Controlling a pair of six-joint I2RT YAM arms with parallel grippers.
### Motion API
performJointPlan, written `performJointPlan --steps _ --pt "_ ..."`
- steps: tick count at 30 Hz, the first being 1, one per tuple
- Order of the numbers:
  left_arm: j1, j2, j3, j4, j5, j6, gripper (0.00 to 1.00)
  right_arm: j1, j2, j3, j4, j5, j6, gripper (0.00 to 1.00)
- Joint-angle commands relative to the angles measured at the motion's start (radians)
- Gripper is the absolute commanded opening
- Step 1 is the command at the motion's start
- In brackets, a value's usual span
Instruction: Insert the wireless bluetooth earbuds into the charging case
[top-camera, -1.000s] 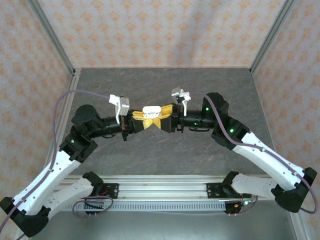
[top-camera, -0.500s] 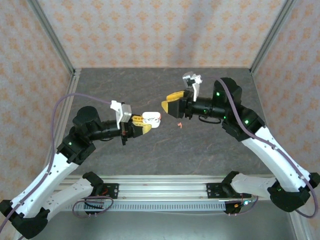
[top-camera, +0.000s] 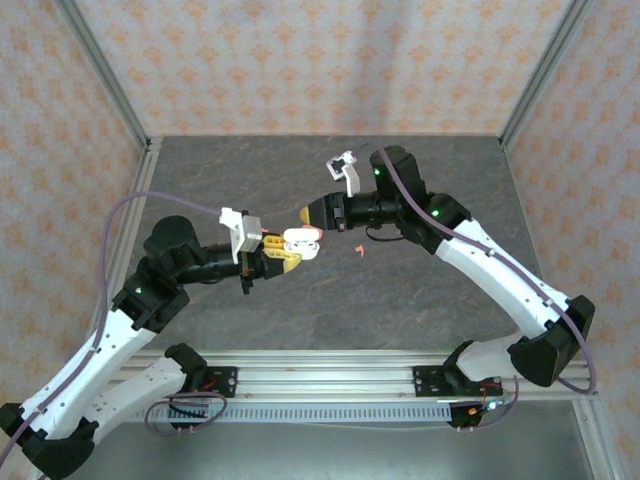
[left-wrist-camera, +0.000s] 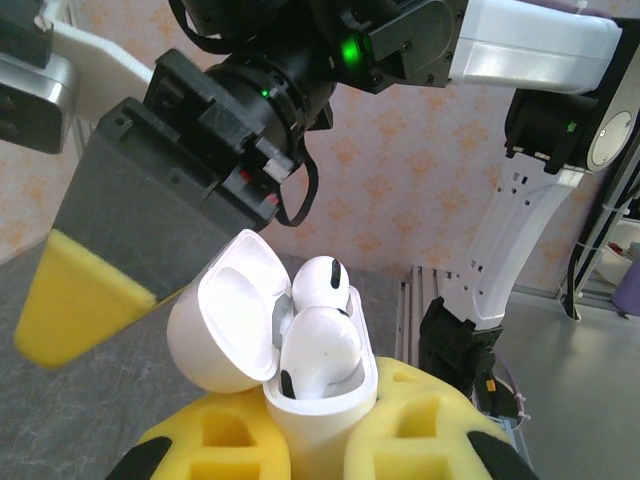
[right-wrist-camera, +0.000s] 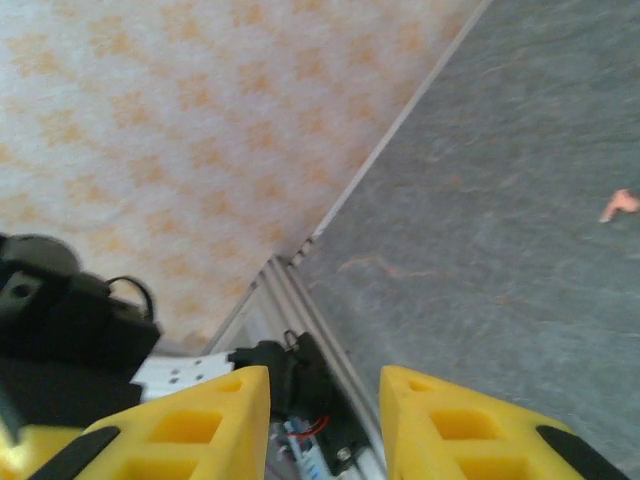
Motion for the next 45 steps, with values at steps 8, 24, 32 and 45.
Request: performJointPlan --steps 8,24,32,45 --pt "-0.005 0.027 -0.006 0.086 -0.053 -0.038 0.0 0.019 -0.209 -0.135 0.165 -0.112 0.005 0.42" --pt "-0.002 0.087 0.01 0.18 -0.018 -0.18 0.0 0.021 -0.336 -0.289 0.391 -0.086 0.015 0.6" --pt "-0.003 0.104 0.033 0.198 0.028 -0.218 0.0 0.02 -0.28 -0.273 0.354 -0.095 -0.023 0.56" --pt "-0.001 0.148 0.066 0.21 0.047 -0.239 0.0 0.019 -0.247 -0.282 0.415 -0.143 -0.035 0.43"
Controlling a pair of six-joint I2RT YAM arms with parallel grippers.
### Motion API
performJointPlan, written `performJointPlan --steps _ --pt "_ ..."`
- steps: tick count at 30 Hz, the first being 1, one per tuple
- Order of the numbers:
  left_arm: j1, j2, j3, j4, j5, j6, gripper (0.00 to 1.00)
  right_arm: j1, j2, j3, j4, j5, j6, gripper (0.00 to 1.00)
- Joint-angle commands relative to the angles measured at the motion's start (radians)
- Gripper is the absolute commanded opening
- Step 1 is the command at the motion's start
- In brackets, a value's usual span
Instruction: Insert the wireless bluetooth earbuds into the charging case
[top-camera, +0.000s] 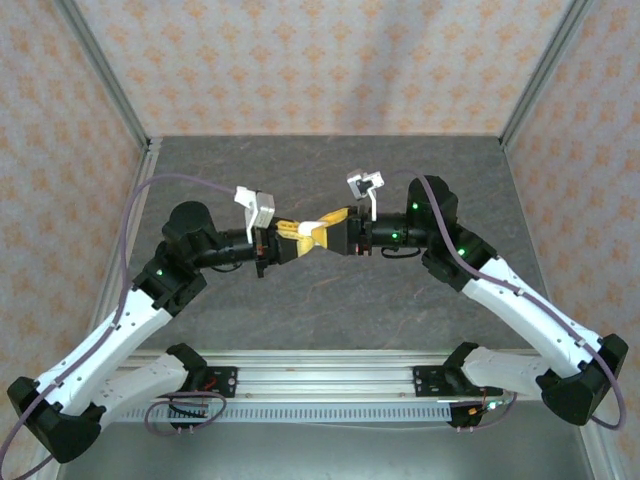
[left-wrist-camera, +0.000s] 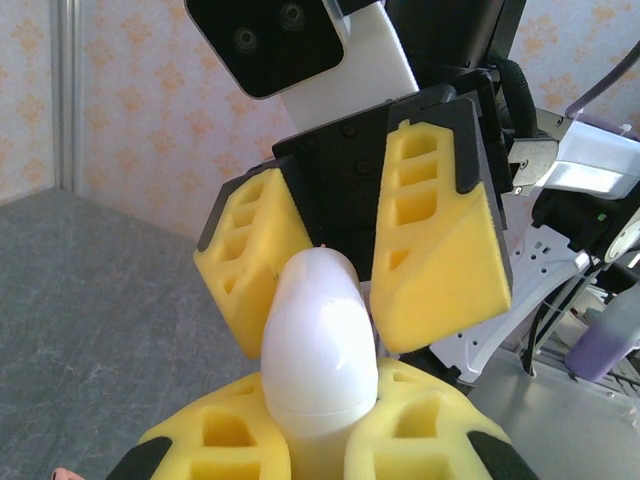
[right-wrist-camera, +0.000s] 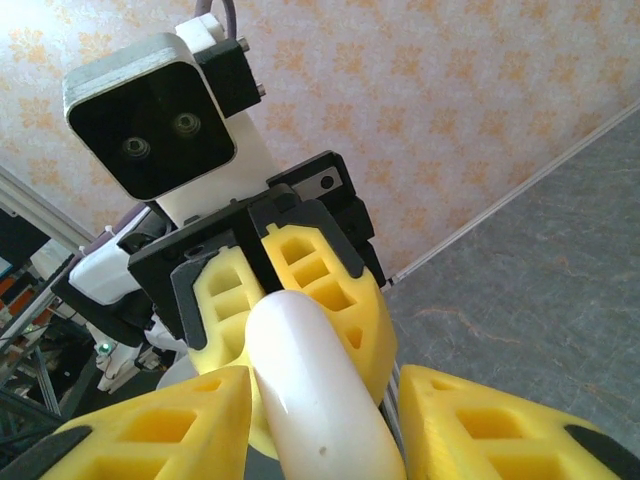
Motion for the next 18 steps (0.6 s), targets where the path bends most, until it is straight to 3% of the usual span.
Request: performJointPlan --steps 1,7,12,18 --pt "-0.001 0.015 0.045 0.052 0.033 -0.017 0.0 0.003 0.013 0.007 0.054 -0.038 -0.024 0.44" --pt "0.009 0.045 0.056 0.084 0.047 -0.042 0.0 -0.006 0.031 0.001 0.061 -0.056 -0.032 0.48" --pt "0.037 0.054 0.057 0.076 0.053 -0.042 0.0 -0.025 0.06 0.004 0.067 -0.07 -0.019 0.24" --pt "0.05 0.076 0.057 0.054 0.037 -0.014 0.2 -0.046 0.084 0.032 0.037 0.01 -0.038 0.12"
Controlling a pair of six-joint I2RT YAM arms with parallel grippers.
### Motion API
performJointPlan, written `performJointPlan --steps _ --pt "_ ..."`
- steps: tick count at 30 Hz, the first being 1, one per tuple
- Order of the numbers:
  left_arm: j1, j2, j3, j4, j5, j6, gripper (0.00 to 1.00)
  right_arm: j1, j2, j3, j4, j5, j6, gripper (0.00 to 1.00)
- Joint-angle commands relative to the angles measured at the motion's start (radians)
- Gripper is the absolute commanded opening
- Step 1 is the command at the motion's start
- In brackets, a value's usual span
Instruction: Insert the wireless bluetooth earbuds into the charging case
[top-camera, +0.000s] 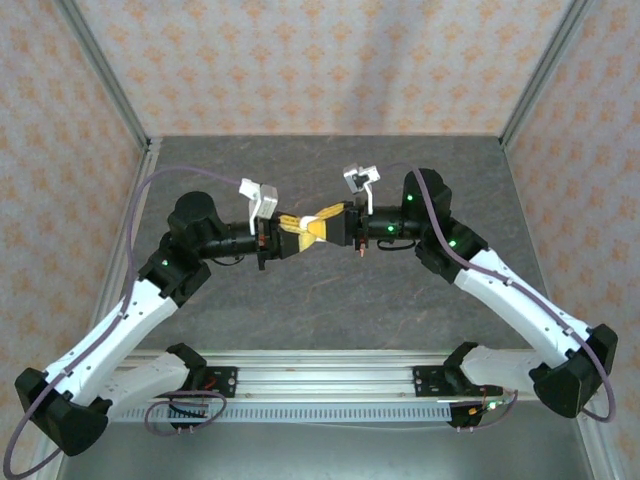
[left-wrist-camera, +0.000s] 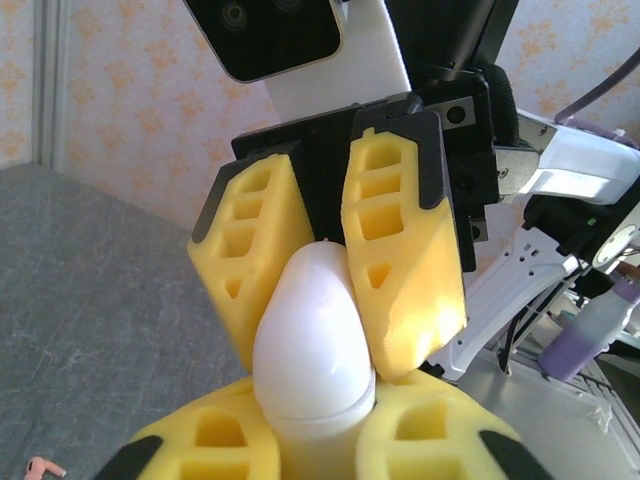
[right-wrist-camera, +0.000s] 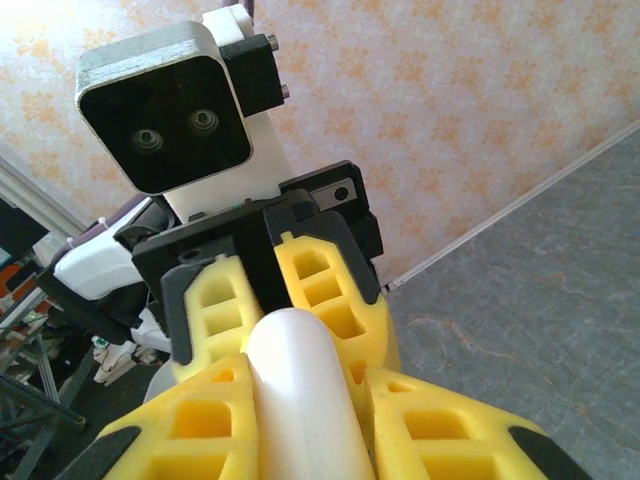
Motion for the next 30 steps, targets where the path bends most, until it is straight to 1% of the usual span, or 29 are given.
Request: performJointPlan --steps 1,6,8,12,14,16,20,23,25,27,30 --pt "0.005 0.021 0.041 0.035 -0.038 0.037 0.24 -0.009 0.022 0.038 -0.042 0.094 -0.013 0.11" --pt "0.017 0.037 0.065 -0.048 -0.124 0.114 0.58 -0.072 0.079 0.054 -0.065 0.196 0.032 0.11" --pt "0.032 0.041 0.075 -0.091 -0.159 0.137 0.68 -0.113 0.098 0.06 -0.071 0.228 0.063 0.11" --pt "0.065 0.05 0.088 -0.184 -0.256 0.183 0.99 -0.201 0.167 0.079 -0.107 0.317 0.111 0.13" --pt "0.073 0.057 0.086 -0.231 -0.366 0.197 1.0 -0.24 0.231 0.106 -0.156 0.369 0.11 0.13" --pt "0.08 0.061 0.068 -0.258 -0.479 0.204 1.0 -0.28 0.322 0.146 -0.231 0.448 0.103 0.14" --pt "0.095 0.067 0.024 -0.265 -0.597 0.214 1.0 -0.332 0.534 0.238 -0.301 0.443 0.079 0.16" --pt "0.103 0.087 0.016 -0.293 -0.691 0.212 1.0 -0.344 0.729 0.39 -0.43 0.434 0.042 0.17" --pt "0.11 0.102 0.01 -0.304 -0.72 0.225 1.0 -0.347 0.849 0.492 -0.509 0.448 0.016 0.18" --pt "0.121 0.122 0.003 -0.298 -0.729 0.228 1.0 -0.349 0.958 0.573 -0.551 0.437 0.001 0.19" --pt "0.135 0.161 -0.003 -0.285 -0.733 0.225 1.0 -0.349 1.065 0.66 -0.593 0.417 -0.003 0.21"
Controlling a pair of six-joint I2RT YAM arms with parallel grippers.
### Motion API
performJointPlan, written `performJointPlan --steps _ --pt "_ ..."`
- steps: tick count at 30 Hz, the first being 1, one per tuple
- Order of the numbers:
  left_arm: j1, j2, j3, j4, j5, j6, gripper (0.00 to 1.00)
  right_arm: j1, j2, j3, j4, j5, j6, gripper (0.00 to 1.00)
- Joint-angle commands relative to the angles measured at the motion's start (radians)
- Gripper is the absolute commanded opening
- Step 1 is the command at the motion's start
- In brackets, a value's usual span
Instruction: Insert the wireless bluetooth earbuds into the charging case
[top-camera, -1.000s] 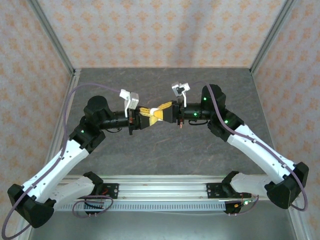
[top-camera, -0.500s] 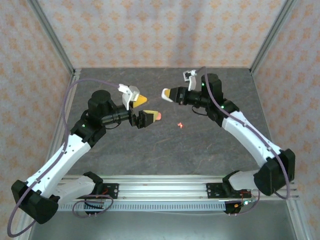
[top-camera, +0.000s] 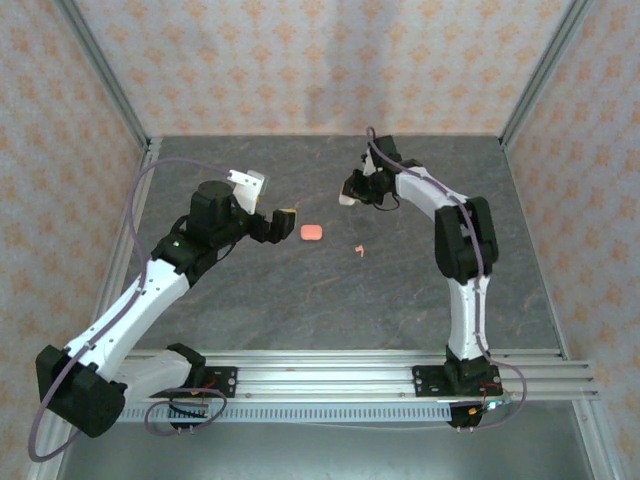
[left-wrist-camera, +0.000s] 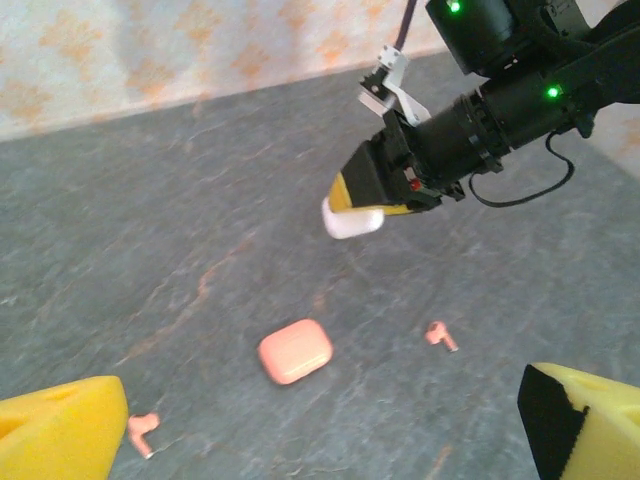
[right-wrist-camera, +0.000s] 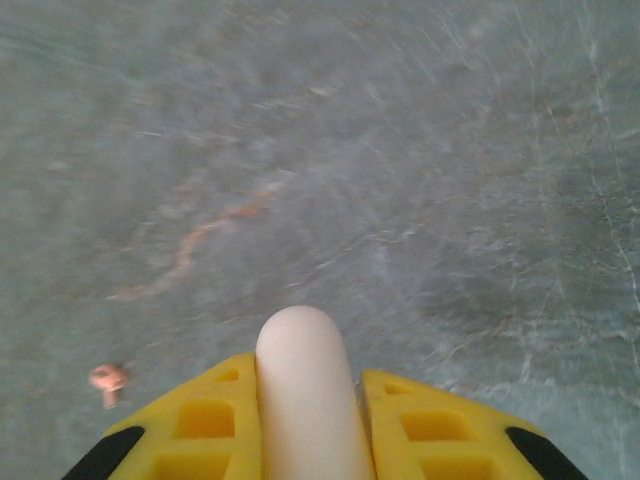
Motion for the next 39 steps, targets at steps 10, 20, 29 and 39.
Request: performJointPlan --steps 10,20,29,39 --pt "0.039 0.292 0.174 -0.178 -0.155 -0.009 1.0 -0.007 0.163 0.226 -0.299 0.049 -0.052 0.37" --pt "0.024 0.594 0.45 -0.476 -0.22 -0.196 1.0 -0.007 0.079 0.238 -0.405 0.152 -0.067 0.56" --pt "-0.108 0.766 0.491 -0.437 -0.197 -0.343 0.98 -0.007 -0.172 -0.058 -0.262 0.122 -0.019 0.57" --pt "-0.159 0.951 0.648 -0.475 -0.234 -0.388 0.85 -0.007 -0.367 -0.331 -0.099 0.071 0.039 0.56"
